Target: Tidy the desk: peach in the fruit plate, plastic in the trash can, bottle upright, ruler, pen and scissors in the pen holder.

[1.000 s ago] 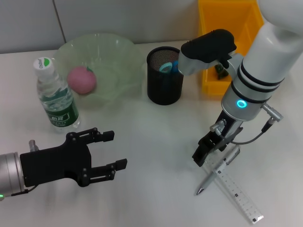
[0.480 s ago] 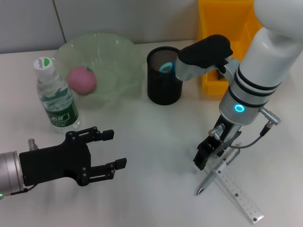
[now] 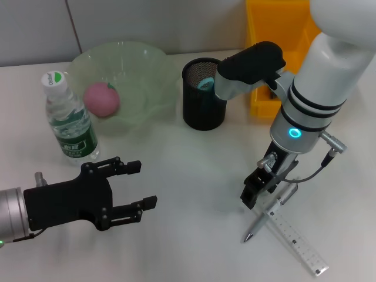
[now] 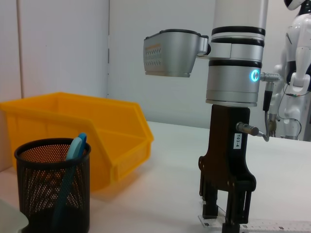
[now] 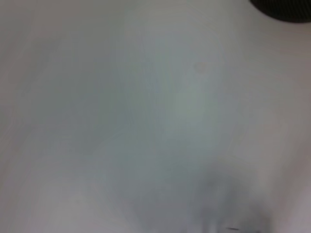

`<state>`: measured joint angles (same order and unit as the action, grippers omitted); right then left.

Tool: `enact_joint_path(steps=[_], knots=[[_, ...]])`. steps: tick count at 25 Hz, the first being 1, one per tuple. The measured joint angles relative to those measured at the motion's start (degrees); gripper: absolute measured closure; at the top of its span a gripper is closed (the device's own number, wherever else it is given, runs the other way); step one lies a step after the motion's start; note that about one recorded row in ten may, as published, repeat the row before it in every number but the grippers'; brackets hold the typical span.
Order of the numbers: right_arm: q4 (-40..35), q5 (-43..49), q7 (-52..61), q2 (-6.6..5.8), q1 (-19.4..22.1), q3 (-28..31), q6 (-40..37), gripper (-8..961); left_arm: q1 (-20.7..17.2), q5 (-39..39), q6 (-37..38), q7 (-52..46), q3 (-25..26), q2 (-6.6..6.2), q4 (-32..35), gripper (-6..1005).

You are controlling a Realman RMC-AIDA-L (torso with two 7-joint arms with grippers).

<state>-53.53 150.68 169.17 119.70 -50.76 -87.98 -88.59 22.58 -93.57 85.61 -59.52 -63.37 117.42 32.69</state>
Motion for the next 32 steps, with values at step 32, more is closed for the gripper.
enact_joint_path(steps=[32], knots=[[0.93, -0.13, -0.13, 0.00, -1.00, -0.53, 0.44, 577, -0.26, 0.33, 0.54, 0.02, 0.61, 0.00, 0.00, 243]])
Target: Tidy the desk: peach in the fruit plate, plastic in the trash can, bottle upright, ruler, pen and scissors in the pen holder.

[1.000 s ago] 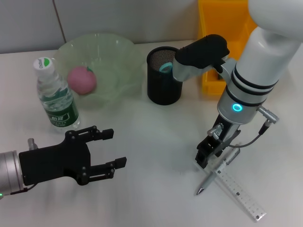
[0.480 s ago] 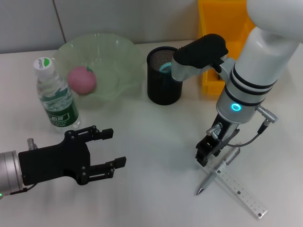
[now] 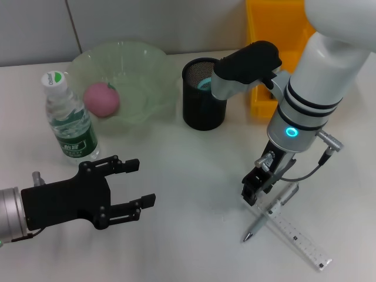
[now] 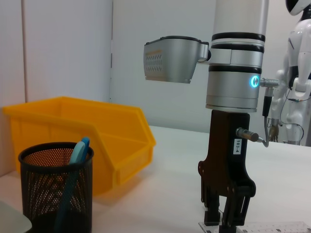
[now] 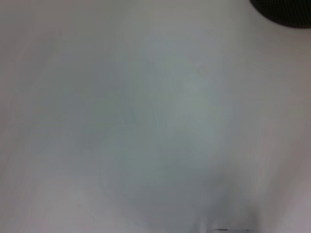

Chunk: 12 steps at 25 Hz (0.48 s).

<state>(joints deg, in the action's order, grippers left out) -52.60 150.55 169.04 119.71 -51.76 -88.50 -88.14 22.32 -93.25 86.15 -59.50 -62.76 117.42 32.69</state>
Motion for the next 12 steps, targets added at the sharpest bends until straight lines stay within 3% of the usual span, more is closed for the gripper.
enact_joint_path(steps=[12], knots=[[-0.61, -0.07, -0.18, -0.05, -0.29, 0.32, -0.71, 577, 0.00, -0.01, 0.28, 0.00, 0.20, -0.08, 0.00, 243]])
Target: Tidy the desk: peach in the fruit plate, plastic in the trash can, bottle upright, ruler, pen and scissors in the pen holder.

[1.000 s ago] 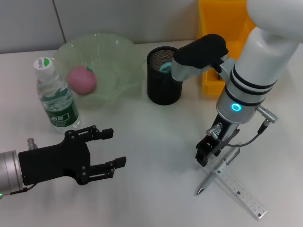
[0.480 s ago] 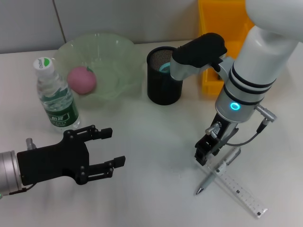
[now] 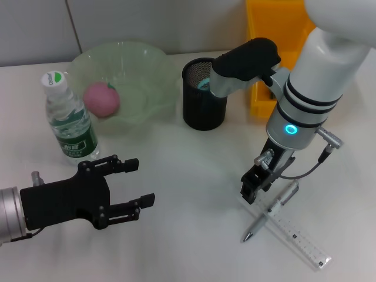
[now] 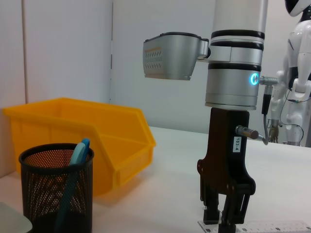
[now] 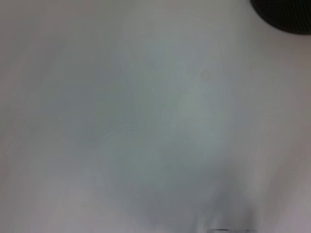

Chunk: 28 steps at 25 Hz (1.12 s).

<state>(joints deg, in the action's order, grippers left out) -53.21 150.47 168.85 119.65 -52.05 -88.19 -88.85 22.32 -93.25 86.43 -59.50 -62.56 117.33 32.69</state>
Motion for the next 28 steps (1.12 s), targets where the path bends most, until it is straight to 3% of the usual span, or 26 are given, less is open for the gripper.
enact_joint_path(steps=[28], knots=[[-0.97, -0.87, -1.75, -0.16, 0.02, 0.30, -0.36, 578, 0.37, -0.02, 0.20, 0.09, -0.02, 0.18, 0.09, 243]])
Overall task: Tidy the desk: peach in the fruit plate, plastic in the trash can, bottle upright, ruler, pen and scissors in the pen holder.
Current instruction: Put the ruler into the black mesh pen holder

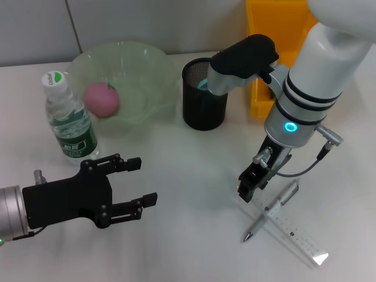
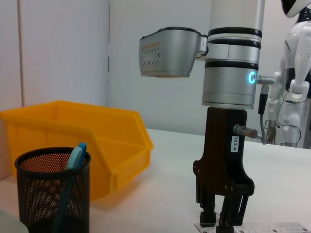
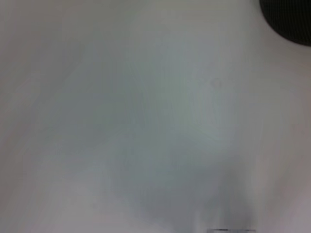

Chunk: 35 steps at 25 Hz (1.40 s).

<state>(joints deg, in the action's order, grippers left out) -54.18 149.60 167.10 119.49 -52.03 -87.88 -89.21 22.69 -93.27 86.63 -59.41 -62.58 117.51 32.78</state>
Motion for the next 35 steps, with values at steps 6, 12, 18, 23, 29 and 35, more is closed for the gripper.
enact_joint_path(steps=[6, 12, 18, 23, 29, 35], knots=[[-0.20, -0.02, -0.13, -0.03, 0.00, 0.00, 0.00, 578, 0.15, 0.01, 0.03, -0.09, 0.00, 0.00, 0.01, 243], [-2.31, -0.02, -0.72, -0.10, 0.38, 0.49, -0.62, 577, 0.14, 0.02, 0.04, -0.31, 0.08, 0.05, 0.52, 243], [-4.99, -0.01, -2.99, -0.23, 1.04, 4.37, -2.03, 578, 0.06, 0.02, 0.08, -0.21, 0.80, 0.13, 0.57, 243], [-8.39, -0.02, -5.67, -0.31, 2.12, 8.59, -3.30, 578, -0.05, 0.03, 0.17, -0.30, 0.81, 0.14, 0.63, 244], [-16.30, -0.01, -8.76, -0.57, 3.35, 15.49, -5.77, 578, -0.31, 0.03, 0.35, -0.37, 0.79, 0.14, 0.63, 244], [-27.58, -0.01, -10.69, -1.00, 4.35, 21.38, -6.40, 577, -0.45, 0.02, 0.52, -0.32, 0.79, 0.29, 0.62, 244]])
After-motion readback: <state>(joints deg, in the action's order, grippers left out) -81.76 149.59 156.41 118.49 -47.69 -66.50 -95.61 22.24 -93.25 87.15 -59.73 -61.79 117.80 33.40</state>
